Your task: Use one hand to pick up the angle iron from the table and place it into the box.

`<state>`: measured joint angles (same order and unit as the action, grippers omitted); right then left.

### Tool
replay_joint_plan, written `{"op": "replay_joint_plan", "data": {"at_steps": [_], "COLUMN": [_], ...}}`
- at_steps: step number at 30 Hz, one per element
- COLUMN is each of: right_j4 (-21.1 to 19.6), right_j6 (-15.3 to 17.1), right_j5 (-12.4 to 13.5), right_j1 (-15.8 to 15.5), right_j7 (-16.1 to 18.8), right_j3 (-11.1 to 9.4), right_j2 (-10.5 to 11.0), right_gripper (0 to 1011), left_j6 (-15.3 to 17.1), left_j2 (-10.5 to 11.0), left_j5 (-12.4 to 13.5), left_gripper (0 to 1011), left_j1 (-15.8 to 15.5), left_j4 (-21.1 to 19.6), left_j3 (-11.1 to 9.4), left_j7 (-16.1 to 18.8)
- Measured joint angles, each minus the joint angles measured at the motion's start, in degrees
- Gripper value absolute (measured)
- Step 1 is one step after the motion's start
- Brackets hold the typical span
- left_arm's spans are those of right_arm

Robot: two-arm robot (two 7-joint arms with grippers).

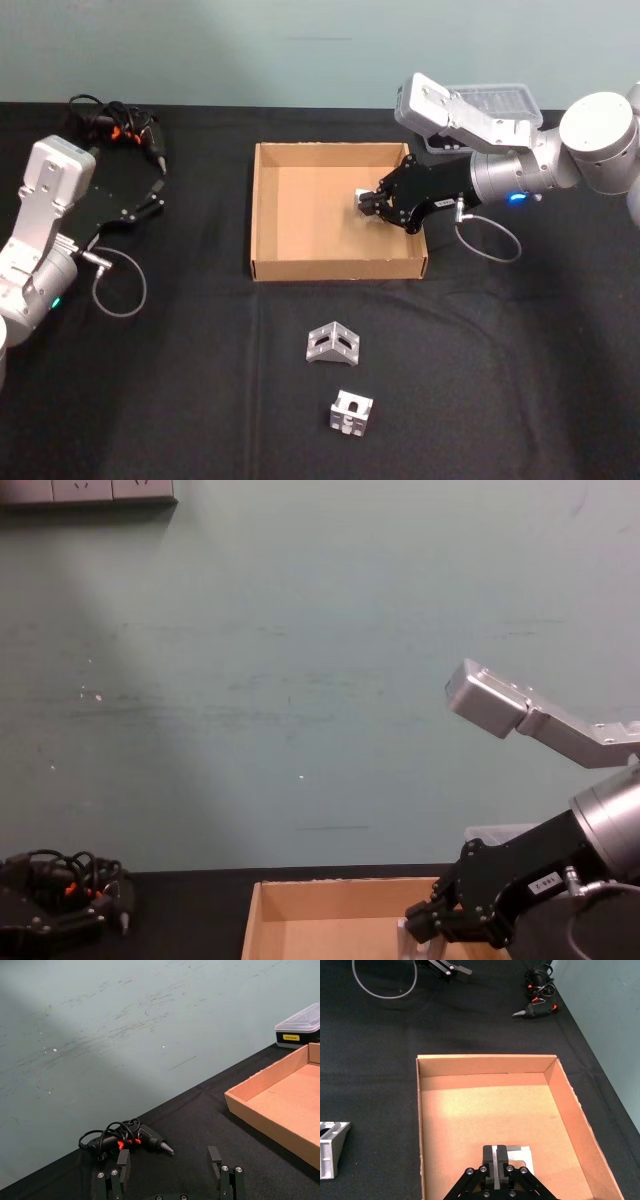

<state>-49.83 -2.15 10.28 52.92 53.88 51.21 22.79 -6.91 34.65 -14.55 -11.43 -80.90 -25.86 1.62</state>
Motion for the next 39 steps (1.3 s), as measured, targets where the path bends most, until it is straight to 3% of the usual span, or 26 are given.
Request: {"op": "replay_joint_plan", "data": {"at_steps": [3,29,33,39], "right_j4": [0.22,-2.09,-2.57,-4.23], "right_j6": [-0.08,-0.40,-0.55,-0.62], "right_j5": [-0.31,-0.85,-0.67,0.07], "right_j1": [-0.10,-2.55,-3.13,-4.25], "right_j7": [0.31,-0.51,-1.07,-2.17], "right_j3": [-0.30,-5.18,-5.92,-7.39], "right_j2": [-0.17,0.79,0.82,1.40], "right_gripper": [94,904,995,1004], "left_j6": [0.00,0.00,0.00,0.00], "left_j2": [0.00,0.00,0.00,0.00], "left_j5": [0.00,0.00,0.00,0.00], "left_gripper": [1000,1000,1000,1000], "left_j1": [0.00,0.00,0.00,0.00], "left_j4": [0.00,0.00,0.00,0.00], "left_j3": [0.00,0.00,0.00,0.00], "left_j7": [0.00,0.00,0.00,0.00]}}
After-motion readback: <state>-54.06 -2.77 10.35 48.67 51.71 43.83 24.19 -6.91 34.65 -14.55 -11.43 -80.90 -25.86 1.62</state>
